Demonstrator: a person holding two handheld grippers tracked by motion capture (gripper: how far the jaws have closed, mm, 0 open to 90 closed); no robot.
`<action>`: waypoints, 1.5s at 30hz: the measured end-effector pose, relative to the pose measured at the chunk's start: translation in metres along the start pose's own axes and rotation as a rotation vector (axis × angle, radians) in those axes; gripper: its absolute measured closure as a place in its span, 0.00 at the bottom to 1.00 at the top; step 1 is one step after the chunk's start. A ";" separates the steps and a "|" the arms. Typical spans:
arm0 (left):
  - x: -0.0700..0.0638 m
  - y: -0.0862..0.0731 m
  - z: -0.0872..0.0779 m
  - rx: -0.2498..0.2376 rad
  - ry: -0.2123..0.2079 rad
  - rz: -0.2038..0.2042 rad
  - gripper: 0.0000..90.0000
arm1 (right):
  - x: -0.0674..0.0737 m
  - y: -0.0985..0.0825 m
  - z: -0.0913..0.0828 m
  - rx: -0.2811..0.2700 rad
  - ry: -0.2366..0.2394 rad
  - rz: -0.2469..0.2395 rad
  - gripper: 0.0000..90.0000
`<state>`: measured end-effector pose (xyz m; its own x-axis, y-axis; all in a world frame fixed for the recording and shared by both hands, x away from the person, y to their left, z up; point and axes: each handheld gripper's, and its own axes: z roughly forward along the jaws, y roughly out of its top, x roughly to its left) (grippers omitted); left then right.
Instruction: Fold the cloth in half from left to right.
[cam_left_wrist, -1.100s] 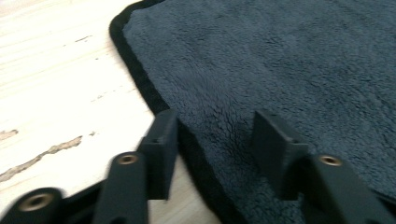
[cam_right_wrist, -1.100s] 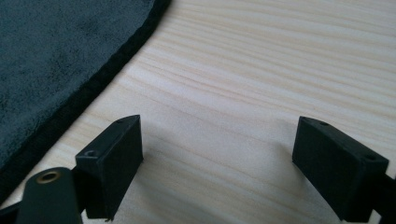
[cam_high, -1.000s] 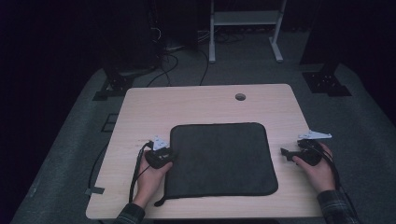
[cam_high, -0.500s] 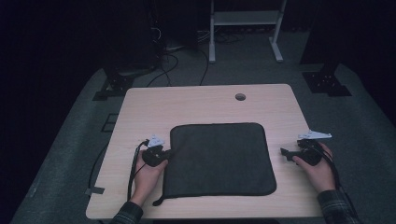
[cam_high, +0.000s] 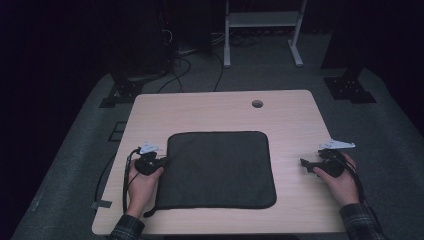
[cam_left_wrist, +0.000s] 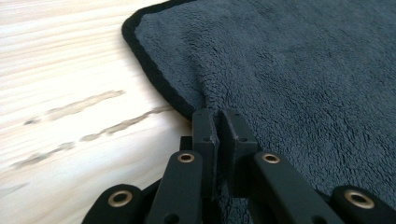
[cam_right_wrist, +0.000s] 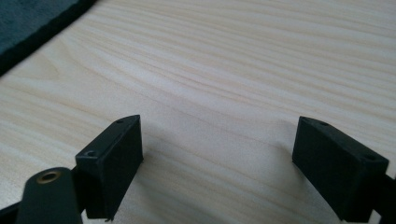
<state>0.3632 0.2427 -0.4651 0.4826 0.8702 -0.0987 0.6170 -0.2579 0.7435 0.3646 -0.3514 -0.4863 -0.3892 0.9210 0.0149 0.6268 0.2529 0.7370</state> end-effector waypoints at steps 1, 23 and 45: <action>0.002 0.000 -0.001 0.002 0.009 -0.003 0.94 | 0.000 0.000 0.000 0.000 0.000 0.000 0.17; -0.009 0.026 -0.019 -0.151 -0.208 -0.078 0.94 | 0.000 0.000 0.000 0.001 0.001 0.001 0.17; -0.053 0.058 0.003 -0.164 -0.366 -0.039 0.94 | 0.000 0.000 0.000 0.001 0.002 -0.002 0.17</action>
<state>0.3753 0.1804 -0.4192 0.6683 0.6636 -0.3361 0.5463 -0.1312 0.8272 0.3649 -0.3516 -0.4863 -0.3918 0.9199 0.0149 0.6265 0.2549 0.7365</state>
